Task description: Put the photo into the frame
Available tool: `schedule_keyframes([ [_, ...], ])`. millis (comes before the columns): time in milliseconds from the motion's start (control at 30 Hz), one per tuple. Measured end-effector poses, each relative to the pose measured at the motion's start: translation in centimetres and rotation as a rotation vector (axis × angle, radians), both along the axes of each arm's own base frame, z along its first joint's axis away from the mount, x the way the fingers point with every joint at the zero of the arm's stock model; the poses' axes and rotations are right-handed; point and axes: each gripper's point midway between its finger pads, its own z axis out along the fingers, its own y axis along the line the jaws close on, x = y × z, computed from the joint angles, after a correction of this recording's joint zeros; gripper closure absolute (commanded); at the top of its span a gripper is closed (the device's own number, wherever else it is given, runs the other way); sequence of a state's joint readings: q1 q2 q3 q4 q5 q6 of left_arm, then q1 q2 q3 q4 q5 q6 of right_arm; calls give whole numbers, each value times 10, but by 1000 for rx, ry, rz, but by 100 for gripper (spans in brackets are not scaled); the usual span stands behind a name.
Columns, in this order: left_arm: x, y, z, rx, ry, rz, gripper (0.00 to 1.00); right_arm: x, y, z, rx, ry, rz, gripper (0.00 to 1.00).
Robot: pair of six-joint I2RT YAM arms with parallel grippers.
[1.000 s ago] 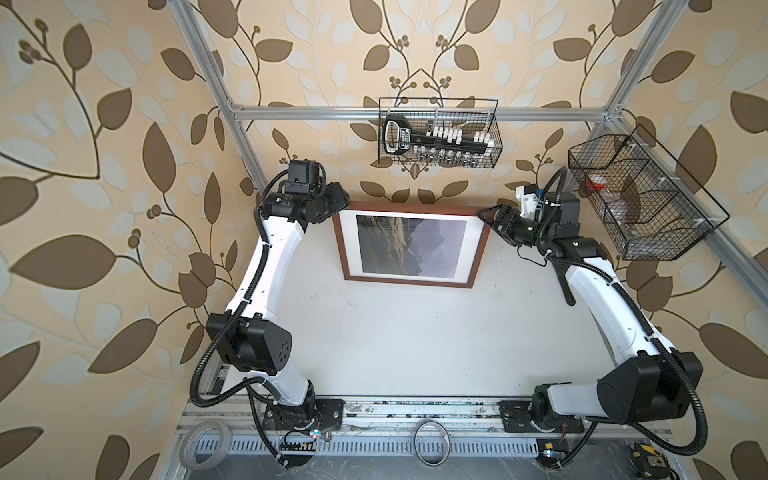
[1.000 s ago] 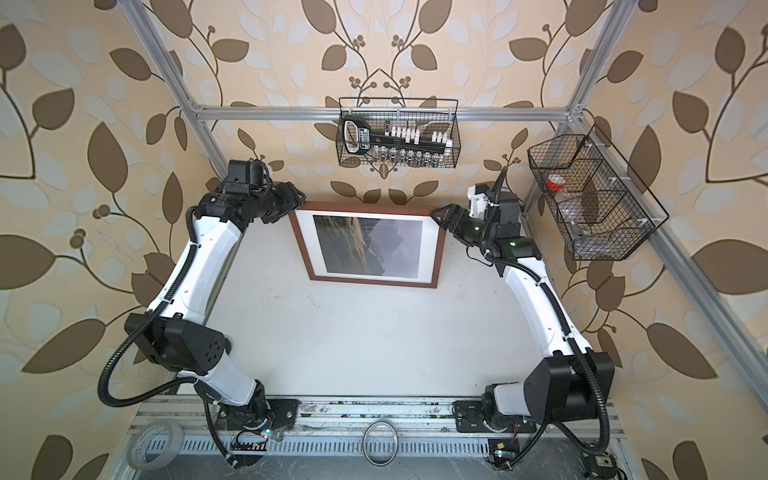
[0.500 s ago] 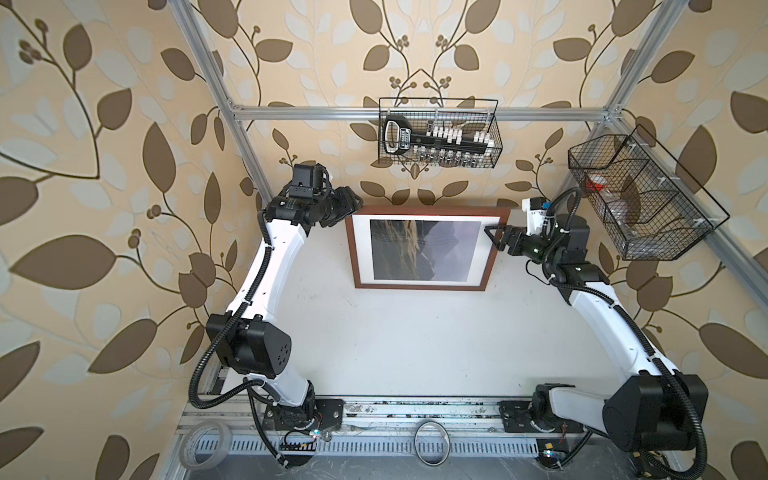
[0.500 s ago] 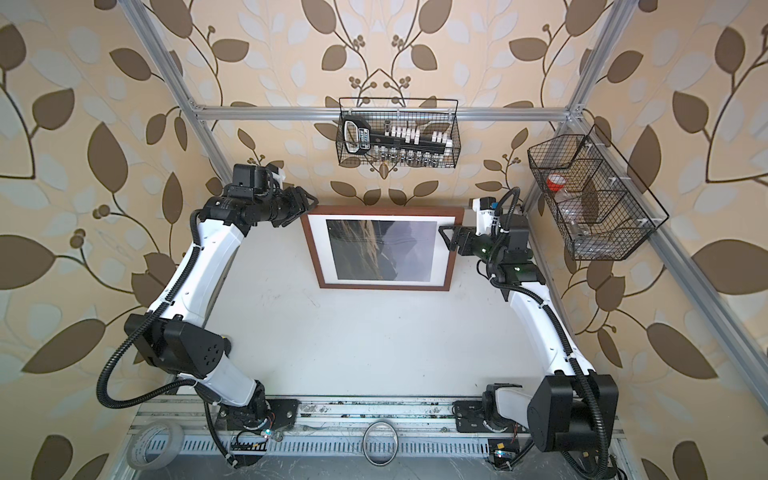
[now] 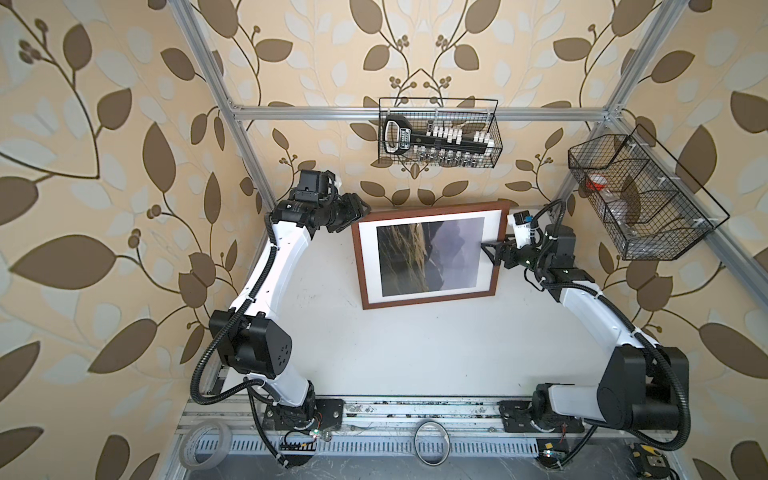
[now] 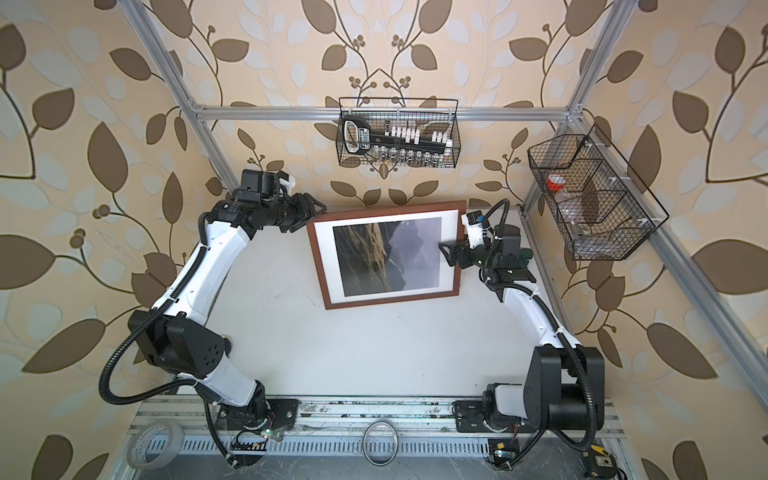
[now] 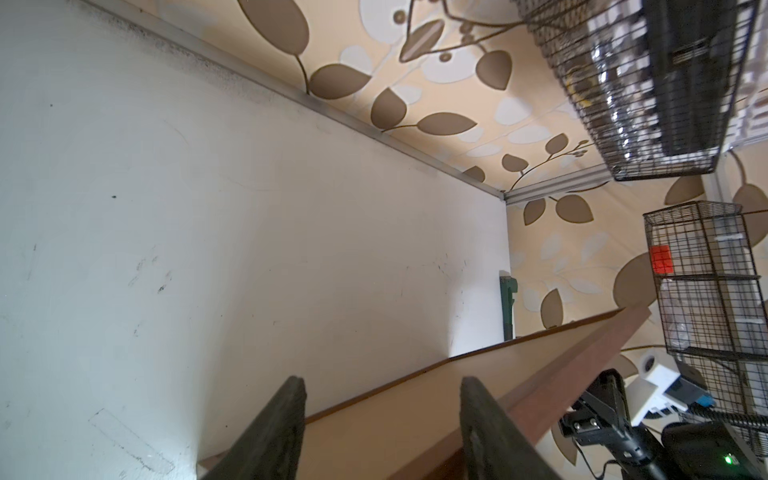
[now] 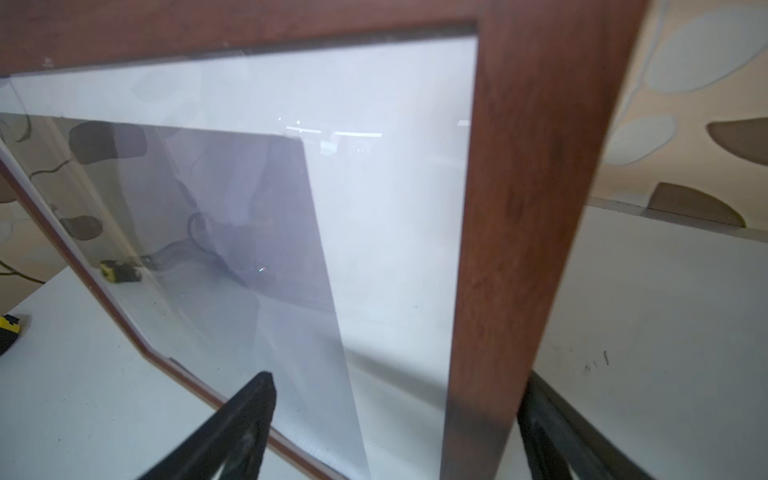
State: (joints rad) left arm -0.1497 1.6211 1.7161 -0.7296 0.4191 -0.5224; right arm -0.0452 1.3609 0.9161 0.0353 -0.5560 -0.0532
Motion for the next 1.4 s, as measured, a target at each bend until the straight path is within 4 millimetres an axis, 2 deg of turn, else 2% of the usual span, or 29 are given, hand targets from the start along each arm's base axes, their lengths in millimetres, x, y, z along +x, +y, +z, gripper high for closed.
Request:
schedule_keyframes([
  [200, -27, 9, -64, 72, 228, 6, 40, 6, 10, -41, 63, 107, 76, 20],
  [300, -31, 15, -82, 100, 288, 22, 40, 6, 13, -46, 84, 129, 91, 24],
  [500, -24, 27, -90, 111, 301, 60, 40, 7, 22, -50, 118, 150, 101, 27],
  [767, -2, 35, -121, 123, 337, 90, 40, 22, 25, -67, 170, 212, 67, 28],
  [933, 11, 47, -156, 111, 400, 134, 41, 46, 33, -83, 193, 263, 60, 28],
  [1233, 32, 64, -227, 102, 517, 186, 41, 80, 45, -123, 262, 375, 10, 29],
  [1333, 35, 69, -246, 101, 553, 194, 41, 90, 49, -127, 254, 390, 3, 27],
  [1400, 36, 69, -257, 96, 572, 193, 41, 99, 54, -122, 249, 377, 7, 26],
])
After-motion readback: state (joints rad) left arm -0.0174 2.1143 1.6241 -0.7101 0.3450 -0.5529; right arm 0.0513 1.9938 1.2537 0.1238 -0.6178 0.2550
